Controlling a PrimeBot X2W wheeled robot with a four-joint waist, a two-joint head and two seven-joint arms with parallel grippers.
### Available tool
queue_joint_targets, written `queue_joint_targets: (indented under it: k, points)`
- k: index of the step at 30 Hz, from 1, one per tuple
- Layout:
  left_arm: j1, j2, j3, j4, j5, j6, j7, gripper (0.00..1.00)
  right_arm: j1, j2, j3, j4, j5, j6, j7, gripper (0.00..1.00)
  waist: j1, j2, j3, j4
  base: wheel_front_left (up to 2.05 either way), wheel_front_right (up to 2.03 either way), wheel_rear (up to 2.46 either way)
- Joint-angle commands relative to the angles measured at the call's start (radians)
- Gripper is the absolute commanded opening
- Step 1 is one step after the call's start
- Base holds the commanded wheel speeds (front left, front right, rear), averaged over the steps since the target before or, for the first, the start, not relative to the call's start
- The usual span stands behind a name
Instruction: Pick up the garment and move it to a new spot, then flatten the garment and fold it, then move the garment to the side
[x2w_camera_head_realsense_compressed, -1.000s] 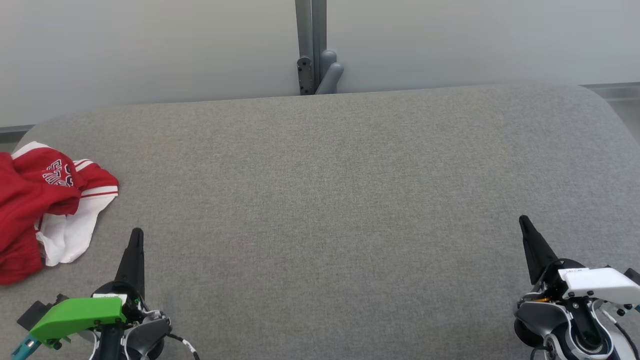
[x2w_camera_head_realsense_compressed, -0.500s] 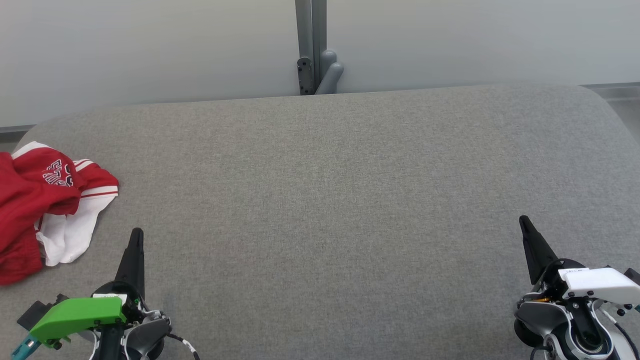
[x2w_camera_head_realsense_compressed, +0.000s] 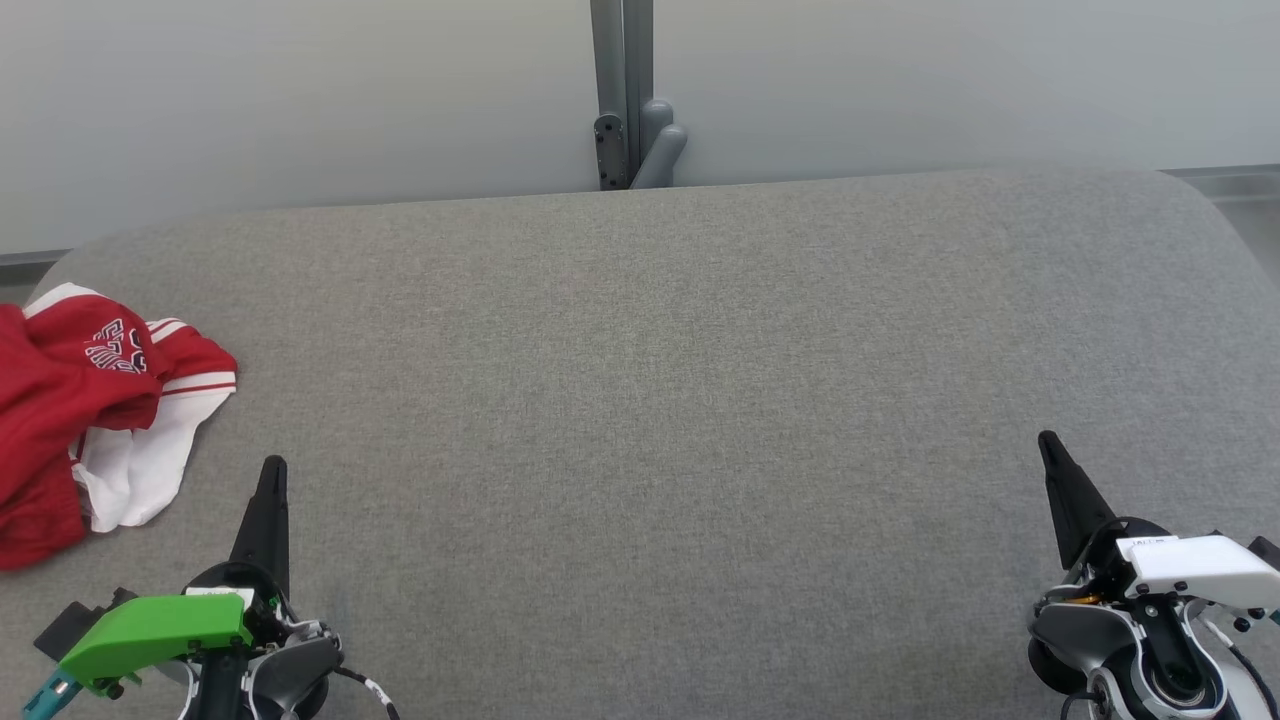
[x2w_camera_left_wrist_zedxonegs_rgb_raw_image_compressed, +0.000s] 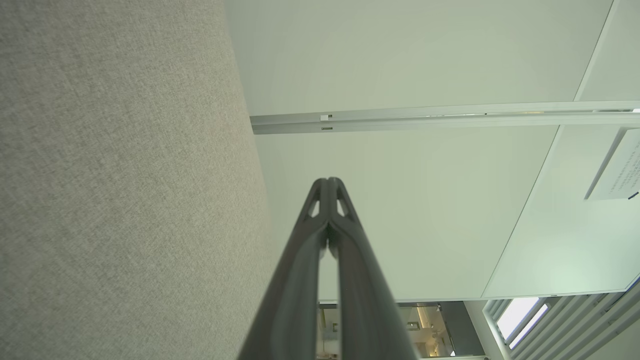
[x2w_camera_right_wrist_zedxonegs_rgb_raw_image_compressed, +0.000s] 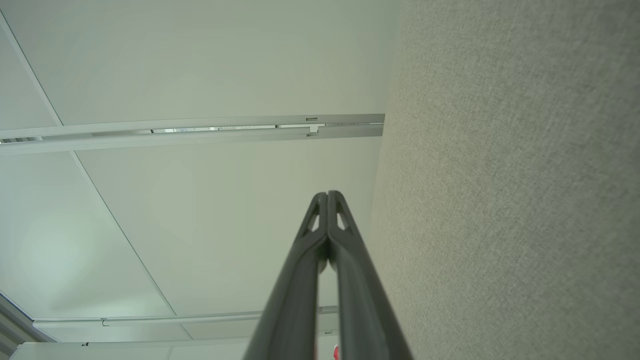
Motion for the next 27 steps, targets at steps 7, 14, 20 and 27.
queue_joint_targets:
  k: [7,14,20,27]
  points:
    - [0.007,0.007,0.003,-0.002,0.0,0.0,0.0,0.0,0.012,-0.005,-0.002,-0.004,0.007,0.0,0.002,0.0,0.0,0.0,0.0,0.0,0.0,0.0,0.0]
    - [0.007,0.007,0.003,-0.002,0.0,0.0,0.0,0.0,0.012,-0.005,-0.002,-0.004,0.007,0.0,0.002,0.0,0.0,0.0,0.0,0.0,0.0,0.0,0.0]
    - [0.007,0.007,0.003,-0.002,0.0,0.0,0.0,0.0,0.012,-0.005,-0.002,-0.004,0.007,0.0,0.002,0.0,0.0,0.0,0.0,0.0,0.0,0.0,0.0]
    - [0.007,0.007,0.003,-0.002,-0.001,0.0,0.0,0.0,0.012,-0.005,-0.002,-0.004,0.007,0.0,0.002,0.0,0.0,0.0,0.0,0.0,0.0,0.0,0.0]
